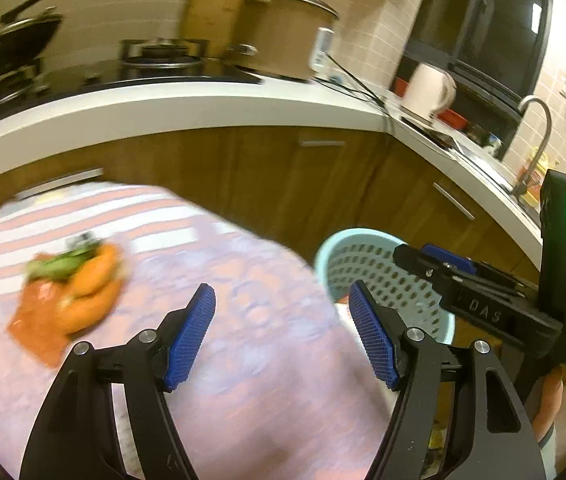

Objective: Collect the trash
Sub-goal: 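Return to the table and grasp the white polka-dot napkin with the left tool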

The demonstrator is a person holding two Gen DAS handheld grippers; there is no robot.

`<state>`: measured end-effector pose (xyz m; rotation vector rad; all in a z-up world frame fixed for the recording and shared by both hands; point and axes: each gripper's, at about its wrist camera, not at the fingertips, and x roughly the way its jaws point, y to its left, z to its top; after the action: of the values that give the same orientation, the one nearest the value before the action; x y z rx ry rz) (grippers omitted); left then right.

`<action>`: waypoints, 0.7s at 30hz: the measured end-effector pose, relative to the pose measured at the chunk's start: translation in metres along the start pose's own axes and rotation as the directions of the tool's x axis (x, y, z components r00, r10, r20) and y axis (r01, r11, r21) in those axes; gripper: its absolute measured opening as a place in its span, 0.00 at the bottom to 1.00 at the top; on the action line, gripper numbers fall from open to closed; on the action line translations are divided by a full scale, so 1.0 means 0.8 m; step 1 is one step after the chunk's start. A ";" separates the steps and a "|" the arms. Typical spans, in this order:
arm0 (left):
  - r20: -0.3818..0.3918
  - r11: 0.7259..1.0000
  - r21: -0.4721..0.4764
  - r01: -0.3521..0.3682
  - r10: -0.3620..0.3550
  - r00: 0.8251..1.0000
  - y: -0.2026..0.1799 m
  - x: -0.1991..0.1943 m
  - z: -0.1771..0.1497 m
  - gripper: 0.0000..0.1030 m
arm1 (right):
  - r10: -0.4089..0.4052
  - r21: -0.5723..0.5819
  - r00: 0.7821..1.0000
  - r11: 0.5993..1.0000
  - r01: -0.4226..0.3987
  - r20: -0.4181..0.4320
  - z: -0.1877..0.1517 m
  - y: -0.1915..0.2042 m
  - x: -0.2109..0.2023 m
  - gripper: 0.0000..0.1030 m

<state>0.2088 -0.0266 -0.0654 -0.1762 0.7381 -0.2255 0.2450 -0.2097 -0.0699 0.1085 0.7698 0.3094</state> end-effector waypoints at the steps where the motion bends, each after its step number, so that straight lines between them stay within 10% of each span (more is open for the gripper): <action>1: 0.007 1.000 -0.011 -0.015 0.015 1.000 0.014 -0.013 -0.005 0.66 | 0.009 -0.010 1.000 1.000 -0.009 -0.002 -0.002 0.010 0.001 0.46; 21: -0.077 0.991 -0.091 -0.097 0.090 0.993 0.149 -0.071 -0.107 0.79 | 0.077 -0.159 0.994 0.983 -0.088 -0.076 -0.078 0.173 0.065 0.46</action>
<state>0.1265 0.0965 -0.1196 -0.2240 0.8284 -0.1080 0.2036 -0.0630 -0.1204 -0.0242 0.8079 0.4552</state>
